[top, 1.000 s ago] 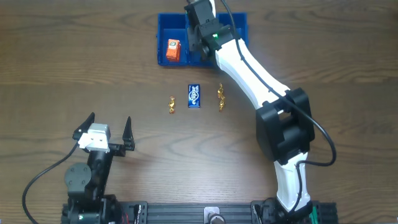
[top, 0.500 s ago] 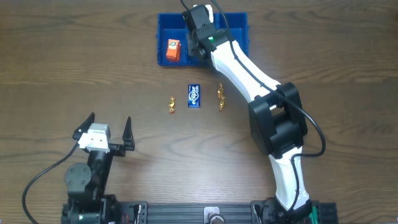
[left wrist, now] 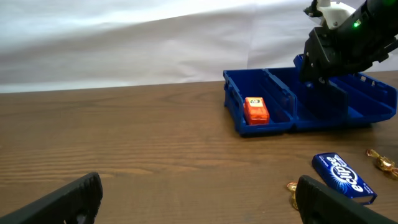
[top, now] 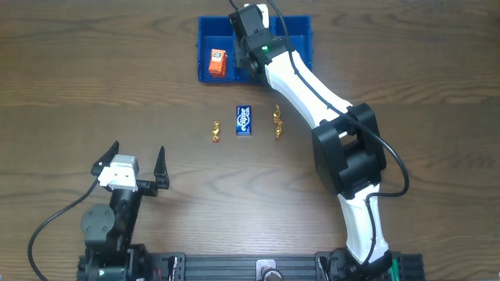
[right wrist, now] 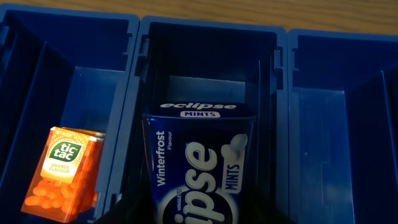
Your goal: Sort Candies Into Trays
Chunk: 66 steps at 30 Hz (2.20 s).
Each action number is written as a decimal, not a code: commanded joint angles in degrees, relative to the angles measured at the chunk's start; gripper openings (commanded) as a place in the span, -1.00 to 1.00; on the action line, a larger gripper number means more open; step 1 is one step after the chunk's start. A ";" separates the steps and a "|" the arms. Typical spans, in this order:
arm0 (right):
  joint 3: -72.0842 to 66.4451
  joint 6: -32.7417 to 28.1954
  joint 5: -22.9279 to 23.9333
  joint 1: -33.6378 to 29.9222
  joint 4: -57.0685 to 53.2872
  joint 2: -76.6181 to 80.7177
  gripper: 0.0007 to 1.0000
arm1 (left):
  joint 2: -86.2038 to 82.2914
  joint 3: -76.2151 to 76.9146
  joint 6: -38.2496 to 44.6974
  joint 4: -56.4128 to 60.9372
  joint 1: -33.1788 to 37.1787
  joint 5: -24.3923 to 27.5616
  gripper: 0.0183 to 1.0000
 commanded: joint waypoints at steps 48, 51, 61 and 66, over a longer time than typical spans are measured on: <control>1.75 8.81 -13.55 7.19 -34.25 -4.11 1.00 | -0.33 -1.14 0.81 -1.92 0.15 0.79 1.00; -0.44 10.71 -11.91 8.24 -33.18 -4.07 1.00 | -0.33 -1.14 0.81 -1.92 0.15 0.79 1.00; -8.20 12.79 -11.61 8.63 -26.49 -4.07 1.00 | -0.33 -1.14 0.81 -1.92 0.15 0.76 1.00; -9.75 13.35 -10.47 8.63 -24.83 -4.07 1.00 | -0.33 -1.14 0.81 -1.92 0.15 0.79 0.99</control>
